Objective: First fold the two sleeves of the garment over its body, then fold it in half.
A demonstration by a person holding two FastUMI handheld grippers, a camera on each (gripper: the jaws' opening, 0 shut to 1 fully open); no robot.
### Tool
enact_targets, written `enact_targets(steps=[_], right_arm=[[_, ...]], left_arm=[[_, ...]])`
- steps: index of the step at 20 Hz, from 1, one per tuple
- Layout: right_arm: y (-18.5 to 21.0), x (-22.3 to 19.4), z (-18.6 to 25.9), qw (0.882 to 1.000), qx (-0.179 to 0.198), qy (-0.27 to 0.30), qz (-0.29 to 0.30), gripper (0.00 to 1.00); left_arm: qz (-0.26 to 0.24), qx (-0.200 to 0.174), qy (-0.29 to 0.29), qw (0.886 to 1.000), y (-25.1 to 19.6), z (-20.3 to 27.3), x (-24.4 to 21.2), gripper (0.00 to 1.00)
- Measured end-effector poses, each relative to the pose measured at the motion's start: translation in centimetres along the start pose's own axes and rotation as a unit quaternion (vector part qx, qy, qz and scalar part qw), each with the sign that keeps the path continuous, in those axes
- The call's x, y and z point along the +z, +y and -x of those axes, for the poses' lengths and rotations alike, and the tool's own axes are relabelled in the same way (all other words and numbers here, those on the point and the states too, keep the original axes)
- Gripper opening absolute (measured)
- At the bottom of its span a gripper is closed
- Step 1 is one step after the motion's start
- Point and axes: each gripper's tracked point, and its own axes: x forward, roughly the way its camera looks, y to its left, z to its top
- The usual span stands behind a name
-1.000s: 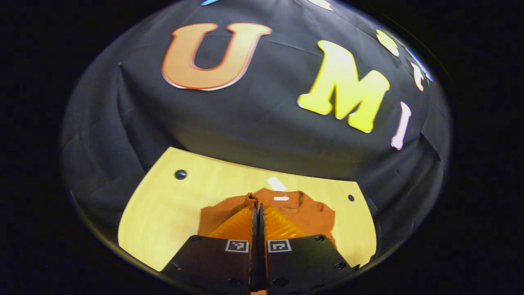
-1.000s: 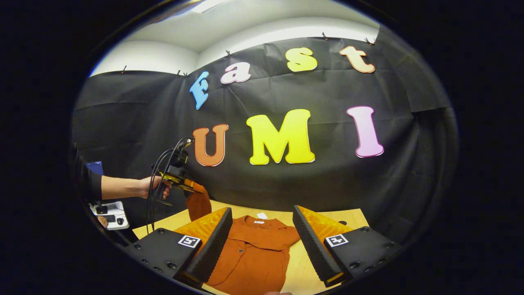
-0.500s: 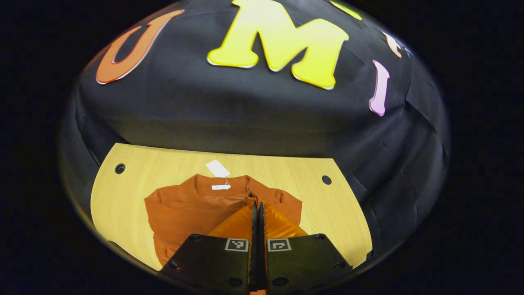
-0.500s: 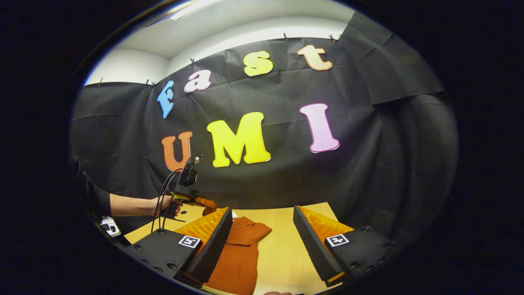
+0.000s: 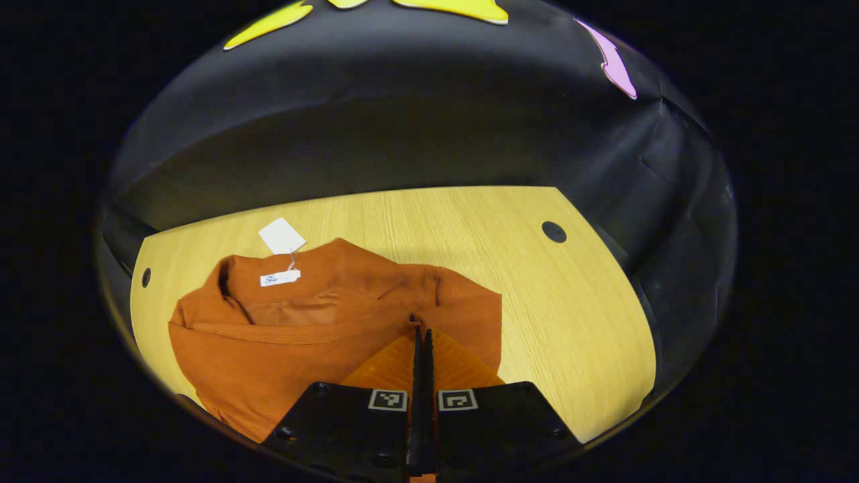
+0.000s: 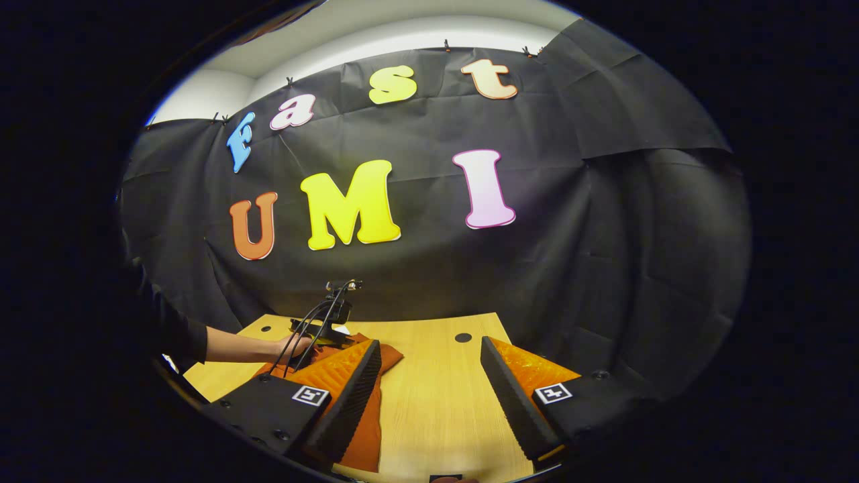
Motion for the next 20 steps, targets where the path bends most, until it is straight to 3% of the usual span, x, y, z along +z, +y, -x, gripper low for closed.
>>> enact_targets(steps=[6, 8, 12, 13, 15, 18, 20], right_arm=[[-1.9, -0.1, 0.4, 0.999, -0.032, 0.004, 0.009, 0.95], [-1.7, -0.1, 0.6, 0.999, -0.032, 0.005, 0.010, 0.95], [0.2, -0.3, 0.7, 1.000, -0.018, 0.003, 0.010, 0.95], [1.1, -0.3, 0.8, 1.000, -0.012, 0.000, 0.013, 0.95], [3.0, -0.1, 1.0, 1.000, 0.000, -0.007, 0.019, 0.95], [6.3, 0.3, 0.8, 0.999, 0.020, -0.024, 0.025, 0.95], [8.7, 0.9, 0.6, 0.998, 0.027, -0.041, 0.031, 0.93]], left_arm=[[0.016, 0.025, 0.007, 1.000, -0.3, -3.9, -2.1, 0.03], [0.026, 0.010, -0.002, 1.000, -1.3, -3.7, -1.8, 0.05], [0.057, -0.036, -0.022, 0.998, -3.3, -1.5, -1.1, 0.45], [0.054, -0.031, -0.043, 0.997, -3.2, -0.1, -0.5, 0.71], [0.042, -0.021, -0.095, 0.994, -3.1, 4.0, 0.9, 0.84], [0.032, -0.020, -0.186, 0.982, -3.8, 12.9, 3.1, 0.90], [0.019, 0.007, -0.256, 0.966, -3.3, 21.2, 4.8, 0.92]])
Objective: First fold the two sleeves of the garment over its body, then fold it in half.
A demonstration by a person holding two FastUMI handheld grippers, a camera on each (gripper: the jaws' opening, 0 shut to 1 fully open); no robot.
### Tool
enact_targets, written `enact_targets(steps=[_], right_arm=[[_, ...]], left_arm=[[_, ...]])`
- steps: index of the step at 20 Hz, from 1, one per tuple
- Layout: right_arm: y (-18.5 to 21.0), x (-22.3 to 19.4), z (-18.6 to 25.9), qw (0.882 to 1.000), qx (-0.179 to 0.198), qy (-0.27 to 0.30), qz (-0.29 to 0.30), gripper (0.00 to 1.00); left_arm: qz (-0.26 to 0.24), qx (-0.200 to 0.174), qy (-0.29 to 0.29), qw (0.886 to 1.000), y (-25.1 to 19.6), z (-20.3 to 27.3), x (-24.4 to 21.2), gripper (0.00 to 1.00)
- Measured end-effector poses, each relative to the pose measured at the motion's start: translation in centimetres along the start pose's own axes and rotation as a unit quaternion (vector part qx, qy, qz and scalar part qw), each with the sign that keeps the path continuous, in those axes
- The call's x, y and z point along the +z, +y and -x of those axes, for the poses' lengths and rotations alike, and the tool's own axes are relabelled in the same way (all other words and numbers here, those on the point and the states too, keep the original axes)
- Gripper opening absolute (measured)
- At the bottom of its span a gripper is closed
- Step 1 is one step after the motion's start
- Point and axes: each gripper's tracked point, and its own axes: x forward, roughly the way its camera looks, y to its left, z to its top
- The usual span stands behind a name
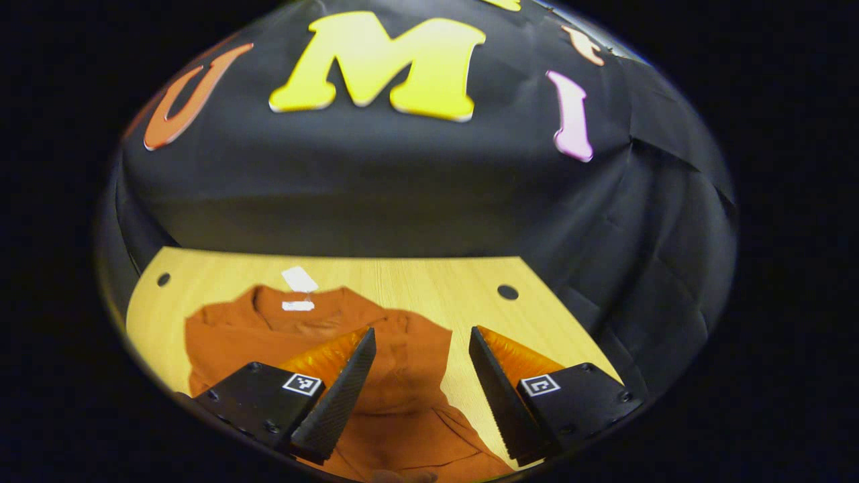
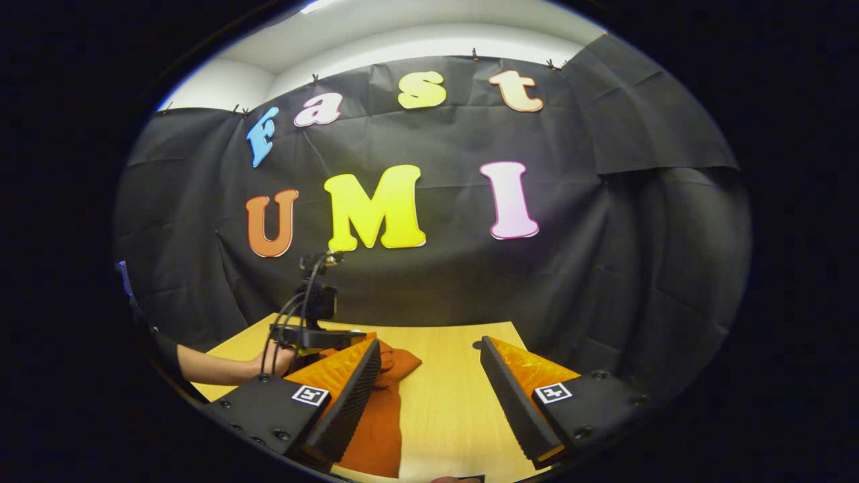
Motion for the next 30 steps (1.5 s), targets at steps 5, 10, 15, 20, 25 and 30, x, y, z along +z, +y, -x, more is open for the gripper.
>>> enact_targets(steps=[5, 10, 15, 20, 25, 30], right_arm=[[6.2, 0.8, -0.9, 0.999, 0.015, -0.030, 0.000, 0.93], [11.4, -0.8, -0.5, 0.999, 0.030, -0.032, 0.008, 0.95], [14.4, -2.5, 0.6, 0.999, 0.034, -0.023, 0.026, 0.95], [14.9, -4.0, 0.5, 0.999, 0.041, -0.005, 0.035, 0.95], [13.3, -9.0, 0.3, 0.995, 0.056, 0.076, 0.014, 0.94], [8.1, -19.8, 1.6, 0.972, 0.030, 0.232, -0.027, 0.95]], left_arm=[[0.032, 0.064, -0.123, 0.990, 4.2, 13.1, 7.8, 0.98], [0.008, 0.117, -0.146, 0.982, 10.5, 24.1, 5.4, 0.98], [-0.003, 0.159, -0.177, 0.971, 14.5, 30.7, 4.0, 0.98], [-0.003, 0.161, -0.181, 0.970, 14.4, 31.4, 3.3, 0.98], [-0.005, 0.097, -0.126, 0.987, 13.1, 29.5, -0.6, 0.98], [0.035, 0.043, 0.045, 0.997, 16.0, 29.3, -13.1, 0.98]])
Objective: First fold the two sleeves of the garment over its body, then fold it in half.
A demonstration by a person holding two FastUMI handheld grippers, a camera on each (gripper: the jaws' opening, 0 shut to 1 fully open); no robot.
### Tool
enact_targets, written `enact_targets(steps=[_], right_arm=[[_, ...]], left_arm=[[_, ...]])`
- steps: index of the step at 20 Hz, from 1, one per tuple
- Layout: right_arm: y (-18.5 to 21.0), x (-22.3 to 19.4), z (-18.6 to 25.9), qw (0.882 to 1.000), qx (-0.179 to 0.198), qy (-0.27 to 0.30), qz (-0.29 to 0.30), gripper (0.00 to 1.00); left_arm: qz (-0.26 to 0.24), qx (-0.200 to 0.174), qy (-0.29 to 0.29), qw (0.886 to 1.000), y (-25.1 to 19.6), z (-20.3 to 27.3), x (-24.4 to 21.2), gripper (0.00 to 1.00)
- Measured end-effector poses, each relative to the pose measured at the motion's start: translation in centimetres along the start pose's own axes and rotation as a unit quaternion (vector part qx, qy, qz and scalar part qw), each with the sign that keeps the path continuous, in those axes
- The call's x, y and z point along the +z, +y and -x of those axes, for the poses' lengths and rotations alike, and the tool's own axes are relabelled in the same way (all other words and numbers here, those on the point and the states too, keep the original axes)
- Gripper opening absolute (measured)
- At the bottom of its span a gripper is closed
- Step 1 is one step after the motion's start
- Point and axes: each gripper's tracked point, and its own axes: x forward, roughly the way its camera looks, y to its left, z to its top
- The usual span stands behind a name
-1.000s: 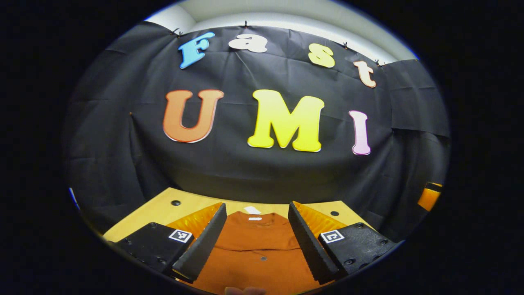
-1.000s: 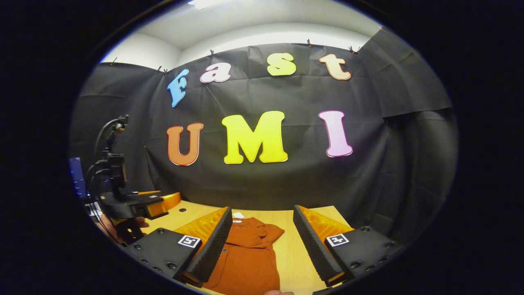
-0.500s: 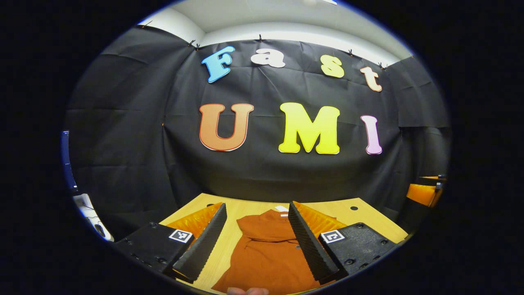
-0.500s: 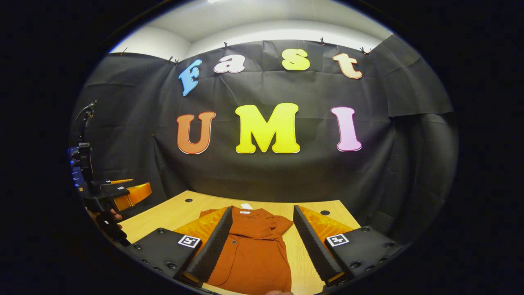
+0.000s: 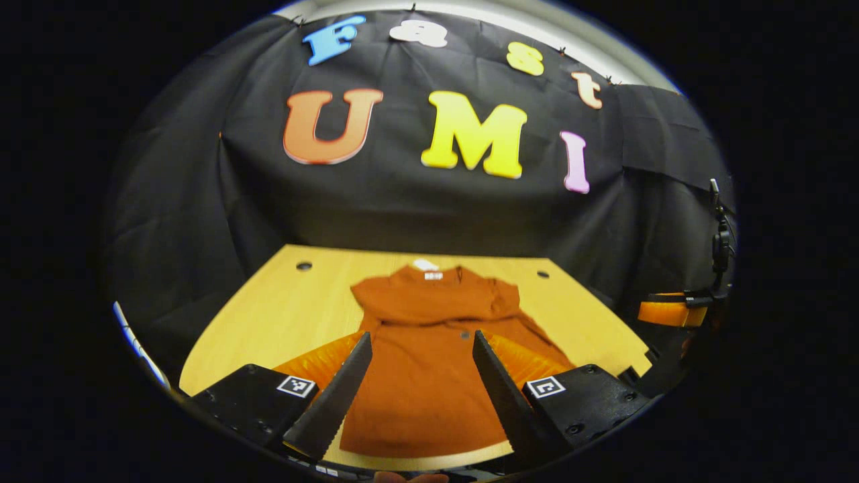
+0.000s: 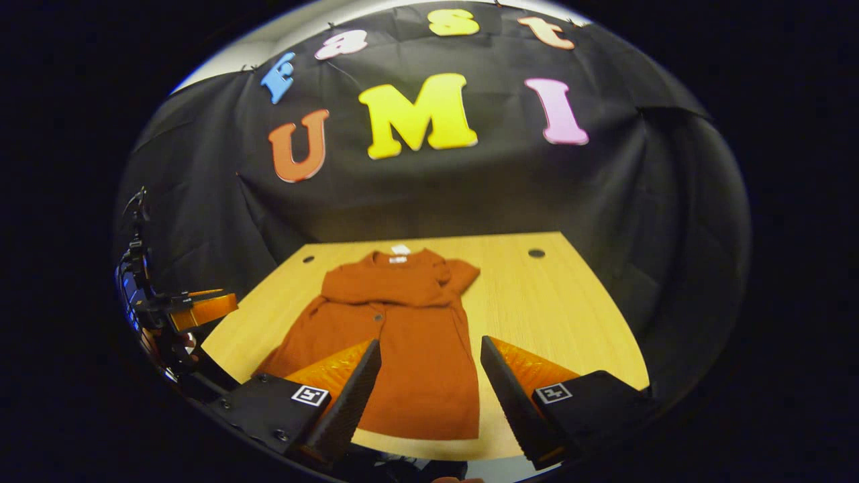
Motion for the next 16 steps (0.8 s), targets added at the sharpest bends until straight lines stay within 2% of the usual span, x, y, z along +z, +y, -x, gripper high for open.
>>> enact_targets(steps=[2, 4, 7, 9, 15, 16], right_arm=[[-2.1, -4.0, -0.9, 0.998, -0.013, 0.051, -0.015, 0.95], [-3.6, -6.7, -1.6, 0.996, -0.022, 0.086, -0.023, 0.95], [-5.6, -9.6, -2.2, 0.991, -0.040, 0.126, -0.029, 0.96], [-6.2, -11.3, -2.4, 0.988, -0.044, 0.147, -0.034, 0.96], [-6.6, -15.4, -3.8, 0.978, -0.042, 0.199, -0.035, 0.96], [-6.6, -16.0, -4.2, 0.977, -0.043, 0.207, -0.040, 0.96]], left_arm=[[0.054, -0.026, 0.075, 0.995, 1.2, 0.4, -5.1, 0.99], [0.113, -0.037, 0.138, 0.983, 2.1, 0.3, -10.0, 0.98], [0.126, -0.015, 0.184, 0.975, 4.5, 0.2, -15.1, 0.99], [0.129, -0.008, 0.194, 0.973, 6.2, 0.0, -15.7, 0.99], [0.150, -0.026, 0.246, 0.957, 7.6, -0.8, -17.7, 0.99], [0.150, -0.031, 0.244, 0.958, 7.4, -0.8, -17.5, 0.99]])
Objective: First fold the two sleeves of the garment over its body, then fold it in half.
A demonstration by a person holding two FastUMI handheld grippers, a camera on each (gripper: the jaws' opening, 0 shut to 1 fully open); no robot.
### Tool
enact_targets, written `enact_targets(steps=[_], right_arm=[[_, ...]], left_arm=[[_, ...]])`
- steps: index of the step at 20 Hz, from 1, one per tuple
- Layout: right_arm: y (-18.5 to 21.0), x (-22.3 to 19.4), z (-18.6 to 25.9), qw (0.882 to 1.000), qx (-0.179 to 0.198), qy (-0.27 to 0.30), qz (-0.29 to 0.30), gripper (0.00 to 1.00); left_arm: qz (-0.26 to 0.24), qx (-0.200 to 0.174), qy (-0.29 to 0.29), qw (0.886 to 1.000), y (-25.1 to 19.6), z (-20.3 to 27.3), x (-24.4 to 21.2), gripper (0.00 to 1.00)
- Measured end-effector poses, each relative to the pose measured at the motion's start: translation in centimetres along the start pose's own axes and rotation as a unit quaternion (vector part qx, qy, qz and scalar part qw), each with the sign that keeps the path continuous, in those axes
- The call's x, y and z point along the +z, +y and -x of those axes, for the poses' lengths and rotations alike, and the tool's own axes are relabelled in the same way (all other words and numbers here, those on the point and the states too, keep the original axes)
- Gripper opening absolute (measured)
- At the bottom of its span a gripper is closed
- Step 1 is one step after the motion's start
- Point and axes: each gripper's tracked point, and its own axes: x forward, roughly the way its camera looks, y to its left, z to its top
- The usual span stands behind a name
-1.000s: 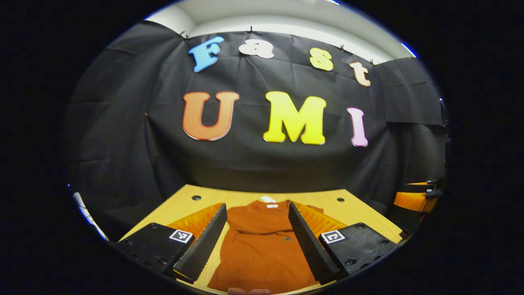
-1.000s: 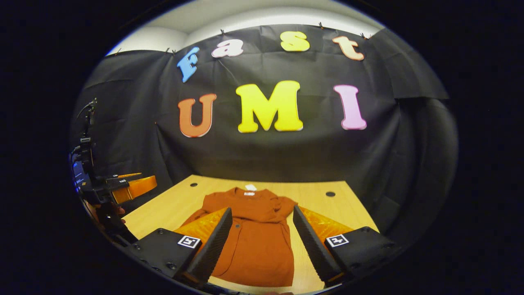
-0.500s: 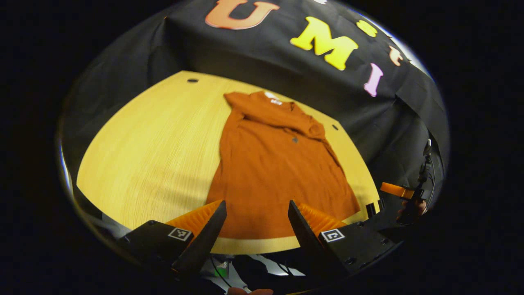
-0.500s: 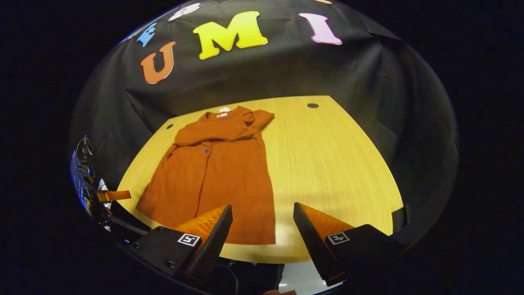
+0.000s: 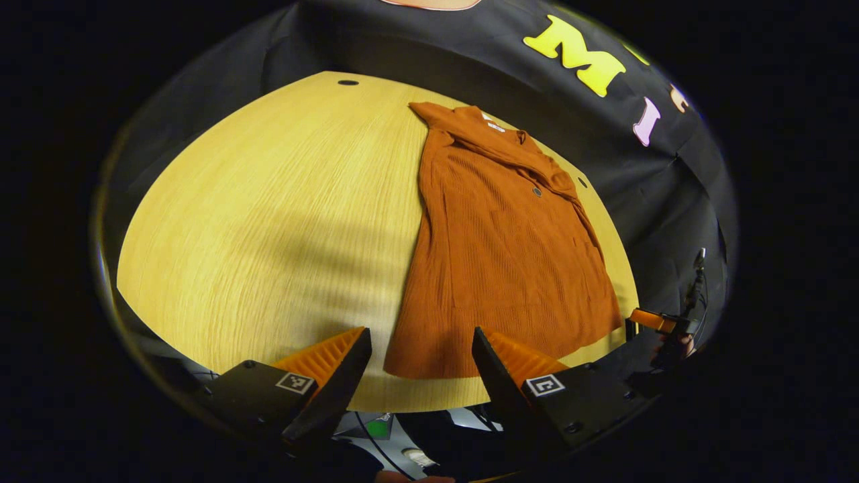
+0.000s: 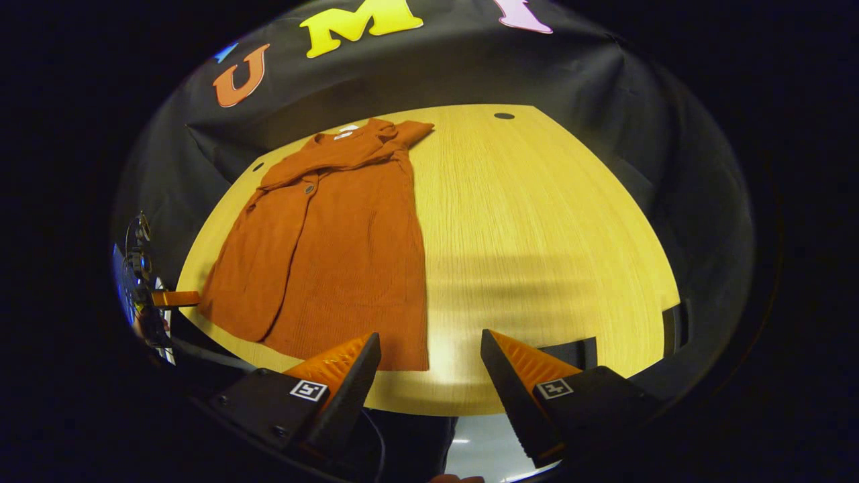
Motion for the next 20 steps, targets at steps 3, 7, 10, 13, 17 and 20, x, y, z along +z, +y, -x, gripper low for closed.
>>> enact_targets(steps=[3, 7, 10, 13, 17, 20], right_arm=[[0.3, -0.8, -1.5, 1.000, -0.003, 0.023, 0.003, 0.96], [1.0, -0.7, -2.7, 0.999, -0.007, 0.042, 0.021, 0.97], [1.9, -0.4, -3.0, 0.998, -0.015, 0.054, 0.039, 0.97], [3.0, -0.6, -3.4, 0.996, -0.023, 0.060, 0.069, 0.72], [3.6, -0.5, -3.5, 0.994, -0.028, 0.069, 0.080, 0.43], [3.8, -0.6, -3.4, 0.995, -0.020, 0.080, 0.058, 0.19]], left_arm=[[-0.003, -0.009, 0.027, 1.000, -0.4, -0.2, -0.4, 0.98], [-0.013, -0.010, 0.063, 0.998, -1.0, 0.0, -1.1, 0.96], [-0.006, 0.002, 0.086, 0.996, -1.0, -0.4, -1.5, 0.88], [0.020, 0.003, 0.095, 0.995, -1.0, -0.6, -1.4, 0.77], [0.044, 0.010, 0.109, 0.993, -0.7, -0.9, -2.0, 0.40], [0.062, 0.021, 0.108, 0.992, -0.5, -1.2, -2.0, 0.17]])
